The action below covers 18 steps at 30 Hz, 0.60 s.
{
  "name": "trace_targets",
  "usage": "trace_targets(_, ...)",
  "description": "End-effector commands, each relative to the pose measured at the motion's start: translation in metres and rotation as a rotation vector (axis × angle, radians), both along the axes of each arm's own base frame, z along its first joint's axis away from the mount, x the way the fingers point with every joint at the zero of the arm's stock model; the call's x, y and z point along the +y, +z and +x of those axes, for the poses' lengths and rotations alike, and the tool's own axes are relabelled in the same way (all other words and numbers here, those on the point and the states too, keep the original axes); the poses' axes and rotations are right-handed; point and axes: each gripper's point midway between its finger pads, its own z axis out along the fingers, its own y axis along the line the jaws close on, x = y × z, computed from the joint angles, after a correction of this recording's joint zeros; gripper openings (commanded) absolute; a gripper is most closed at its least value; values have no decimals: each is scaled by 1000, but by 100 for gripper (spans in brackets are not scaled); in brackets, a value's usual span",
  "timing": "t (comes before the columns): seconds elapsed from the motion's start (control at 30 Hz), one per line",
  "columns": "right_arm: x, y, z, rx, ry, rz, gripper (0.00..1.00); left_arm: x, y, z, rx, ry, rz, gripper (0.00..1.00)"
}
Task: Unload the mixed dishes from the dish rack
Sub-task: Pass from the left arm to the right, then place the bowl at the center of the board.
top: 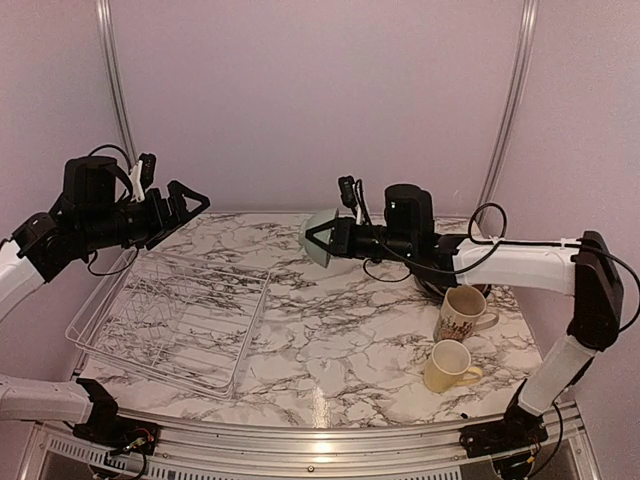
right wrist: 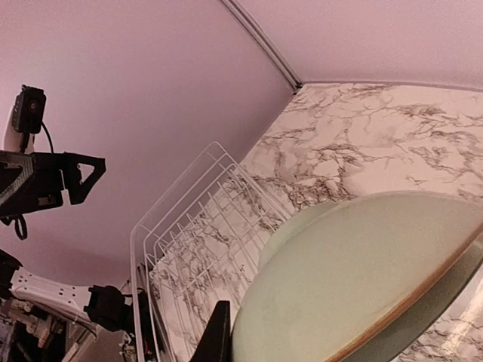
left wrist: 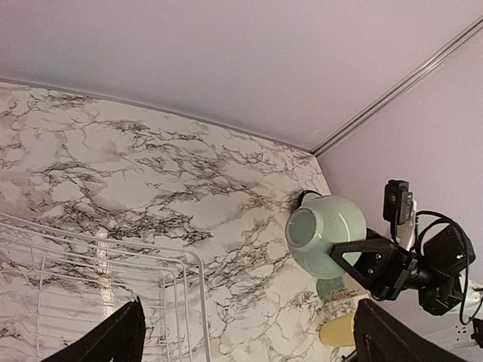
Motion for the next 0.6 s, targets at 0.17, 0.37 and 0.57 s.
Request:
trace_targets(0.17,-104,-42,22,-303,-283,-715,0,19,-11,-3,3,61,85,99)
trace_targets(0.37,-130,-83,30,-259,-255,-1038,0,20,-15,-4,11,65,89,99)
trace_targets(0.57,-139,-126,38,-181,-178,-1286,0,21,-16,-6,14,64,82,99)
